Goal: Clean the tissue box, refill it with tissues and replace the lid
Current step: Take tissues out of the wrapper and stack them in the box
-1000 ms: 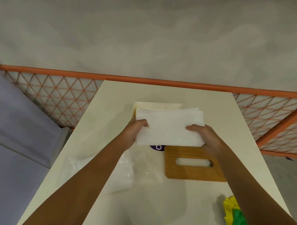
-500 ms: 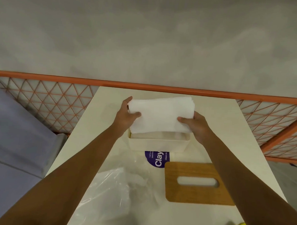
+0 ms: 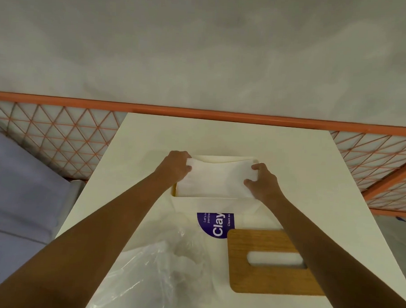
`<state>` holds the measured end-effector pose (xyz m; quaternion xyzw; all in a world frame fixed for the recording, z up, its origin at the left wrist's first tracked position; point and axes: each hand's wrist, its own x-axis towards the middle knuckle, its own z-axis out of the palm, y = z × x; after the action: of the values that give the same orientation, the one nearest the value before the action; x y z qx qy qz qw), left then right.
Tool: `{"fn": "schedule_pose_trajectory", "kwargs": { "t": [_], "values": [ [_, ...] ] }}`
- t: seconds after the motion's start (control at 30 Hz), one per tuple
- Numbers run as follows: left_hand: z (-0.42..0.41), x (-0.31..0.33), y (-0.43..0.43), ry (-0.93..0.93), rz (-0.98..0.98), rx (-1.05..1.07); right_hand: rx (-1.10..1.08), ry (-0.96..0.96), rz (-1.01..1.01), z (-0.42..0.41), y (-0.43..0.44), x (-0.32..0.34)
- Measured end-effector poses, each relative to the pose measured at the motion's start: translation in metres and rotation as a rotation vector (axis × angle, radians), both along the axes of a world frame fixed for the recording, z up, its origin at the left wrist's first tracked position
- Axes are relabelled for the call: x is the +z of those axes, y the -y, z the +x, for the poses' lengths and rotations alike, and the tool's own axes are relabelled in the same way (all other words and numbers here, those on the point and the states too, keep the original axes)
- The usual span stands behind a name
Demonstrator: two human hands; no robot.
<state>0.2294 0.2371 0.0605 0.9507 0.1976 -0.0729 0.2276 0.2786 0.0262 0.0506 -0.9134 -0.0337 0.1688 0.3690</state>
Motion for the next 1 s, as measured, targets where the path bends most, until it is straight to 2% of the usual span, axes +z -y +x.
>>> {"fn": "schedule_pose_trajectory", "kwargs": {
  "t": [0.2,0.37,0.5,0.63,0.73,0.9,1.0],
  "values": [
    [-0.001,-0.012,0.007,-0.023,0.287,-0.143,0.174,0.0,-0.24,-0.005,-0.003,0.002],
    [-0.013,-0.009,0.008,0.018,0.535,-0.211,0.156,0.1,-0.274,-0.014,0.004,0.008],
    [-0.032,0.001,0.01,0.099,0.453,-0.177,0.053,0.24,-0.18,-0.032,0.018,0.01],
    [-0.067,0.011,0.01,0.173,0.299,-0.122,-0.001,0.285,-0.02,-0.07,0.019,0.011],
    [-0.094,0.012,0.01,0.231,0.165,-0.056,0.0,0.142,0.103,-0.1,0.013,0.006],
    [-0.153,-0.002,0.001,0.239,0.063,0.017,0.024,-0.197,0.281,-0.144,-0.009,-0.014],
    [-0.185,-0.015,-0.005,0.199,-0.005,0.036,0.071,-0.384,0.285,-0.161,-0.021,-0.028]
  ]
}}
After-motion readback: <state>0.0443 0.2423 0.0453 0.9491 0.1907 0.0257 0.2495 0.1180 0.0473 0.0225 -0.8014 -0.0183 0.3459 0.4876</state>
